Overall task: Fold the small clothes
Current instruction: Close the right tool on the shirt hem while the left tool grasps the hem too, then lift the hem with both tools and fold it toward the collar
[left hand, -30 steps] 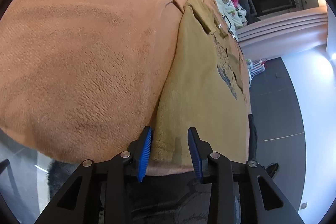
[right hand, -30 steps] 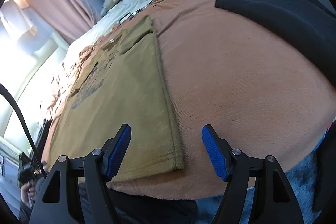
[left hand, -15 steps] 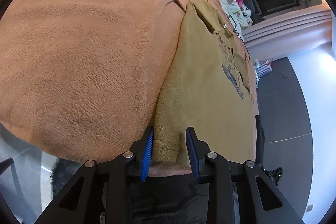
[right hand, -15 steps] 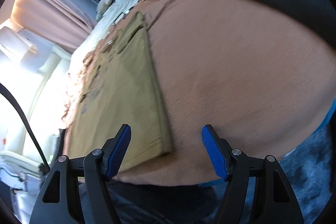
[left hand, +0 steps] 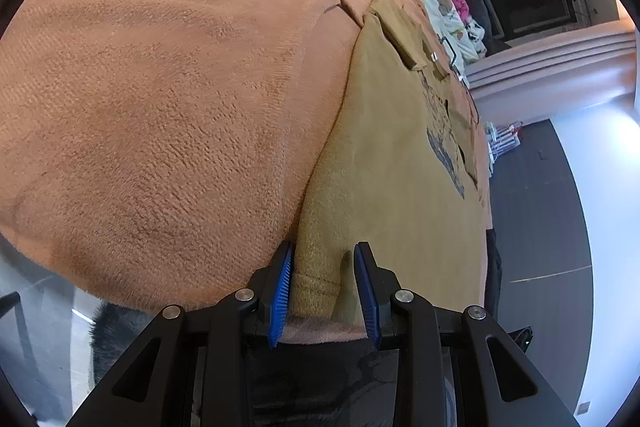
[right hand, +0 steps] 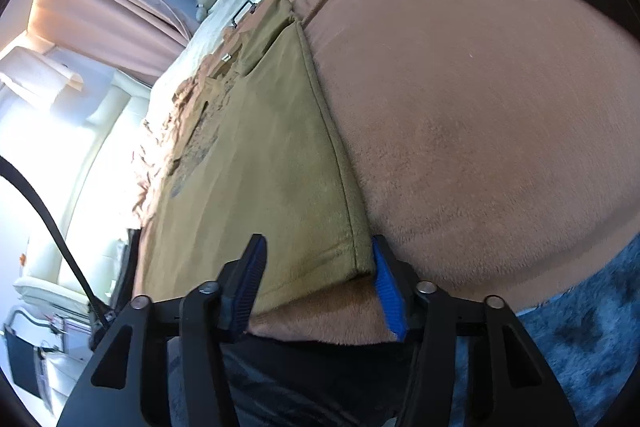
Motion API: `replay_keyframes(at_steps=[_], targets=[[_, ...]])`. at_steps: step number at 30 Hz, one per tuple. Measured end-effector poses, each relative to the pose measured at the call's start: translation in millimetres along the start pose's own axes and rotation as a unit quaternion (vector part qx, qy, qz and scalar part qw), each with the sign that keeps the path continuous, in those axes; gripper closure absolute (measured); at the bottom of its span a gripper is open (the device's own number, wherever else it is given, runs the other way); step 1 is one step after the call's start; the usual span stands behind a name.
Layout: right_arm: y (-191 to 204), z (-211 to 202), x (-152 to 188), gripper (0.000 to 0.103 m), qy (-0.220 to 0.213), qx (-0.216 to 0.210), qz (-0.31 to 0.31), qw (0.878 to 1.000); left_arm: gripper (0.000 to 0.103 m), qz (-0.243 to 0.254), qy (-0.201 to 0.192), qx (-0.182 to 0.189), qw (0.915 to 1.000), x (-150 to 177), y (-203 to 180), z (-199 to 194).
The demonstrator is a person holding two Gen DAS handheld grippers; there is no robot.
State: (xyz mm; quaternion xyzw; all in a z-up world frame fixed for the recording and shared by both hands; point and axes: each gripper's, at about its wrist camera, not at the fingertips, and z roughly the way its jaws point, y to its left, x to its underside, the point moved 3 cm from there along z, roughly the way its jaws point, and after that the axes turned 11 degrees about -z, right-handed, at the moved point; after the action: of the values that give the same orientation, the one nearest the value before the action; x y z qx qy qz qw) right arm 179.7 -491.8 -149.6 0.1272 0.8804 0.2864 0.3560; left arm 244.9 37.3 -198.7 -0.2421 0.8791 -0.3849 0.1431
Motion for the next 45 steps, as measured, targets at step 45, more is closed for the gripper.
replay_keyframes(at_steps=[45], targets=[[89,-123,22,0.099,-0.136,-0.047,-0.052,0.988,0.100,0.040,-0.134,0.151,0.9786,-6,-76,-139]])
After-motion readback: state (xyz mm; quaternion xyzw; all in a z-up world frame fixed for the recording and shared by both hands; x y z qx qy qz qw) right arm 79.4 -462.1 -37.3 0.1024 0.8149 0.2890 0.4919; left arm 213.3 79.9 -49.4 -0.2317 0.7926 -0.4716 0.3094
